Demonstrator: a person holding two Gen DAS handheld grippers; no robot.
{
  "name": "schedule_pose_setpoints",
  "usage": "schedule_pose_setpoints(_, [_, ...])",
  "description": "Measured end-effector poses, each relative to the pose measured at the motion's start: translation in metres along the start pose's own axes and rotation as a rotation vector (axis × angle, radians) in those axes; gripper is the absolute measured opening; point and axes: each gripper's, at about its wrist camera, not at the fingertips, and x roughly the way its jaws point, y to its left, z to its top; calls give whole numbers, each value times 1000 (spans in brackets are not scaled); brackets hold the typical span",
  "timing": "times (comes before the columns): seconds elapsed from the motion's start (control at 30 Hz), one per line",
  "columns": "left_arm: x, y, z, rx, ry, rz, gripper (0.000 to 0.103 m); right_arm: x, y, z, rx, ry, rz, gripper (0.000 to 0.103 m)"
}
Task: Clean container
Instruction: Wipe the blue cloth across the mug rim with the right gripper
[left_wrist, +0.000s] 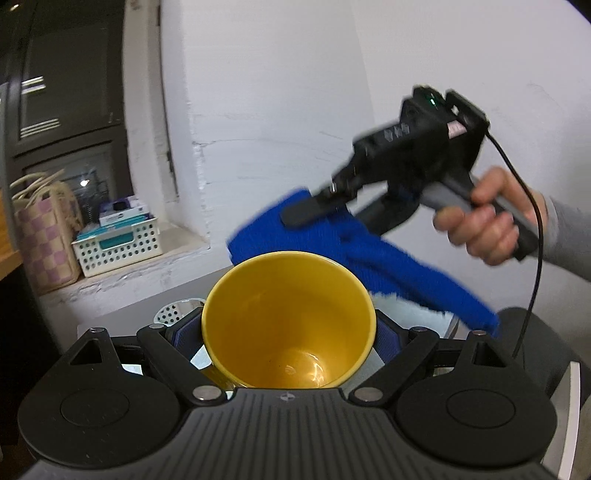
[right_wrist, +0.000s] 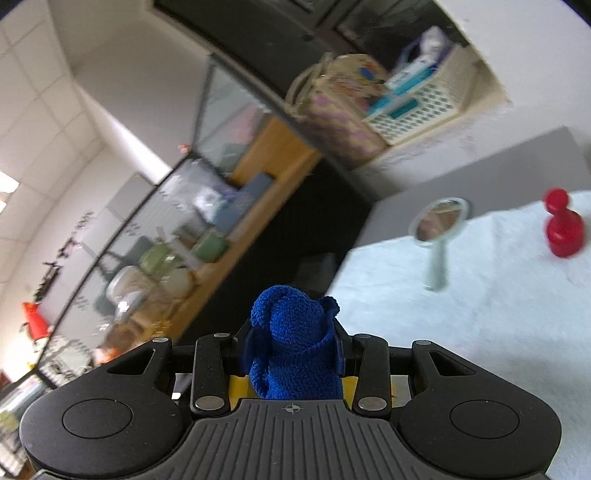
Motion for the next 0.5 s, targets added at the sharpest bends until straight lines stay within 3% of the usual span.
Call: schedule_pose_setpoints(0.5, [10,-9,7,112,23,-33,93,6,-33,-5,75,-4,-41,42])
